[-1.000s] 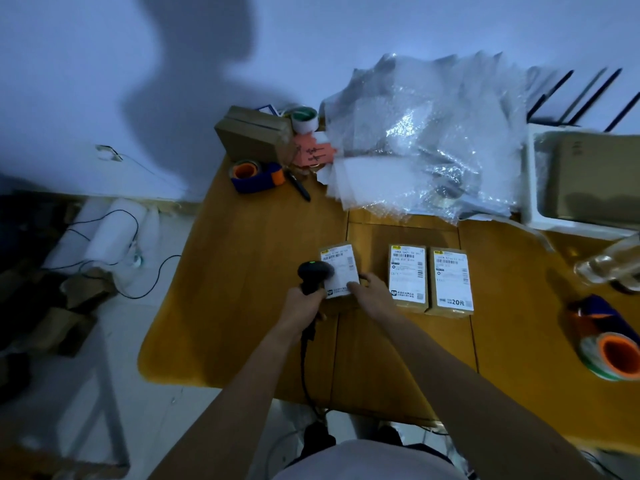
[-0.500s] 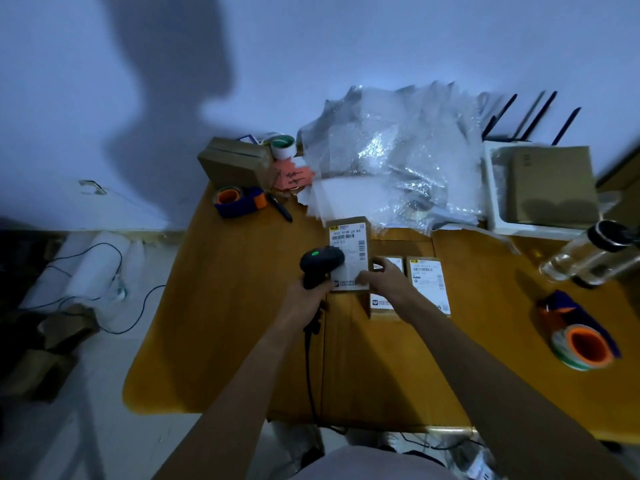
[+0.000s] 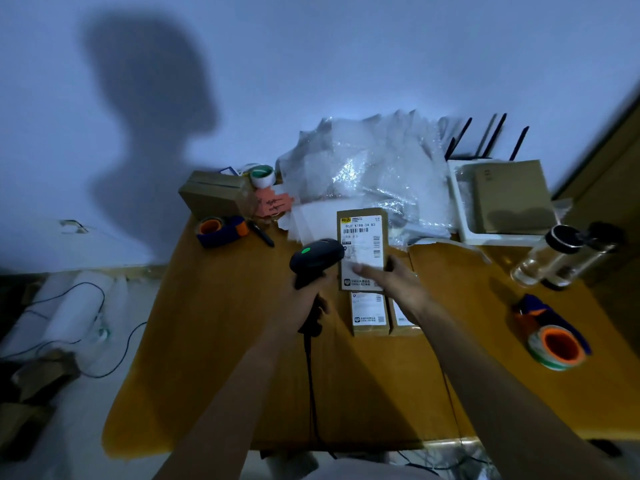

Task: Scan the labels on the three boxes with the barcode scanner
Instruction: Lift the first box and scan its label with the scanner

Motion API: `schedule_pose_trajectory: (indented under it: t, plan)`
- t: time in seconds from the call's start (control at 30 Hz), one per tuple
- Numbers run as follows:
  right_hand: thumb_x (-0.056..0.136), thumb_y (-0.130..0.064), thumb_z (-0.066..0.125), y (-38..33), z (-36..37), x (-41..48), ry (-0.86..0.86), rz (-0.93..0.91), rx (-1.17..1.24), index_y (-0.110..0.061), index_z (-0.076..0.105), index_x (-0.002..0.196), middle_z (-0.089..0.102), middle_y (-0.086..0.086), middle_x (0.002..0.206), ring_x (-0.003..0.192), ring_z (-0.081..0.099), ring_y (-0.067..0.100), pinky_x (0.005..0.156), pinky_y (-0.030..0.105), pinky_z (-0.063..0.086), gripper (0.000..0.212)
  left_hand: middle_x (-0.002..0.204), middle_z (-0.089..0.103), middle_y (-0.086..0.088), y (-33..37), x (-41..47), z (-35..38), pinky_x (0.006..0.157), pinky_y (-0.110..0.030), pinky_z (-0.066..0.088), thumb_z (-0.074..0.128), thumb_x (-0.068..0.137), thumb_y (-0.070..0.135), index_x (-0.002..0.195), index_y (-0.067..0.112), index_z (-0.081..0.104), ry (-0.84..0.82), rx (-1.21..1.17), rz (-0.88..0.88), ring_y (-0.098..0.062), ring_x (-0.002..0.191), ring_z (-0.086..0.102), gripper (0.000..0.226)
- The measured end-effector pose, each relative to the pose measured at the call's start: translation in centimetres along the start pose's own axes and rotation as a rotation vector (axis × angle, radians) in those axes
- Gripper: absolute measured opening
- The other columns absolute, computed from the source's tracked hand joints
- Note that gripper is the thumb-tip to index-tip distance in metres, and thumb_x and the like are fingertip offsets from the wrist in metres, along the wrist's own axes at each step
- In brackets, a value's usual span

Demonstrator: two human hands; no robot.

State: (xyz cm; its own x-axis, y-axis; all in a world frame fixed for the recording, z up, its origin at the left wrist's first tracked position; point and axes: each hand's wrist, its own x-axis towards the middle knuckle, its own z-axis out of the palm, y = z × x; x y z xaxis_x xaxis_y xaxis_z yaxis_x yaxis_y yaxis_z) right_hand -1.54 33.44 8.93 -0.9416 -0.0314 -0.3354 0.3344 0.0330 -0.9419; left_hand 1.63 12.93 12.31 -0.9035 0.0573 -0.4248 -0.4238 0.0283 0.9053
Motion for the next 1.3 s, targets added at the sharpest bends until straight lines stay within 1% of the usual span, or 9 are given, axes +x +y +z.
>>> schedule_pose_trajectory:
  t: [0.1,0.2,0.47,0.53,0.7,0.77,1.0,1.13,1.3]
  plan:
    - [0.064,-0.051,0.093,0.2,-0.6,-0.3,0.012,-0.002,0.013,-0.025,0.059,0.133,0.076,-0.006,0.119,0.110,0.073,0.016,0.102,0.045,0.055,0.082,0.081,0.072,-0.014,0.7,-0.2,0.0,0.057,-0.030,0.046,0.065,0.097,0.021,0.082,0.019,0.079,-0.011,-0.067,0.062,-0.019,0.050,0.053,0.021]
    - [0.063,-0.046,0.096,0.3,-1.0,-0.2,0.008,0.003,0.055,-0.025,0.061,0.130,0.078,-0.006,0.118,0.110,0.074,0.018,0.103,0.050,0.055,0.079,0.075,0.072,-0.008,0.9,-0.3,-0.3,0.054,-0.030,0.045,0.066,0.096,0.019,0.090,0.009,0.068,-0.022,-0.083,0.085,-0.017,0.047,0.053,0.012]
    - [0.069,-0.040,0.090,-0.5,-2.2,-0.3,0.028,-0.014,-0.002,-0.032,0.066,0.121,0.078,-0.004,0.115,0.110,0.072,0.026,0.099,0.051,0.057,0.058,0.055,0.059,-0.002,1.3,-1.0,-0.7,0.053,-0.029,0.044,0.067,0.096,0.018,0.086,0.006,0.068,-0.069,-0.026,0.109,-0.014,0.041,0.050,0.015]
    - [0.065,-0.046,0.091,-0.4,-2.3,-0.3,0.044,-0.012,-0.015,-0.031,0.065,0.125,0.076,-0.006,0.117,0.112,0.071,0.023,0.098,0.045,0.057,0.067,0.055,0.059,-0.002,1.2,-1.0,-0.8,0.052,-0.029,0.045,0.066,0.096,0.020,0.087,0.006,0.067,-0.079,-0.021,0.113,-0.014,0.042,0.050,0.016]
    - [0.072,-0.035,0.092,0.4,-2.1,-0.1,0.016,0.023,0.067,-0.021,0.065,0.131,0.075,0.000,0.124,0.115,0.071,0.021,0.088,0.047,0.064,0.067,0.057,0.057,-0.005,0.7,-1.1,-0.9,0.052,-0.030,0.044,0.069,0.094,0.022,0.085,0.007,0.069,-0.093,-0.050,0.108,-0.017,0.042,0.048,0.018]
    - [0.071,-0.041,0.092,0.5,-1.9,-0.2,0.013,0.025,0.055,-0.021,0.063,0.133,0.074,-0.001,0.125,0.116,0.070,0.019,0.089,0.047,0.064,0.072,0.056,0.056,-0.005,0.6,-1.0,-0.8,0.053,-0.031,0.043,0.069,0.094,0.022,0.083,0.007,0.069,-0.092,-0.042,0.108,-0.018,0.042,0.047,0.019]
    - [0.068,-0.037,0.094,1.3,-1.8,0.4,0.030,0.043,0.047,-0.020,0.061,0.130,0.077,-0.002,0.119,0.109,0.074,0.021,0.102,0.049,0.056,0.073,0.056,0.056,-0.006,0.5,-0.3,-0.8,0.054,-0.032,0.043,0.071,0.093,0.025,0.080,0.008,0.066,-0.076,-0.013,0.101,-0.019,0.043,0.048,0.022]
    - [0.060,-0.047,0.096,1.4,-1.6,0.5,0.039,0.057,0.034,-0.025,0.060,0.130,0.076,-0.003,0.121,0.112,0.073,0.023,0.103,0.052,0.055,0.081,0.057,0.056,-0.006,0.5,-0.3,-0.8,0.053,-0.031,0.044,0.070,0.093,0.026,0.078,0.008,0.064,-0.081,0.001,0.082,-0.019,0.044,0.047,0.024]
    - [0.061,-0.047,0.095,1.3,-1.2,0.6,0.045,0.055,0.032,-0.023,0.057,0.129,0.075,-0.002,0.120,0.111,0.073,0.022,0.100,0.052,0.057,0.082,0.057,0.056,-0.005,0.5,-0.4,-0.9,0.054,-0.031,0.044,0.070,0.092,0.026,0.079,0.008,0.064,-0.073,-0.012,0.079,-0.018,0.045,0.048,0.023]
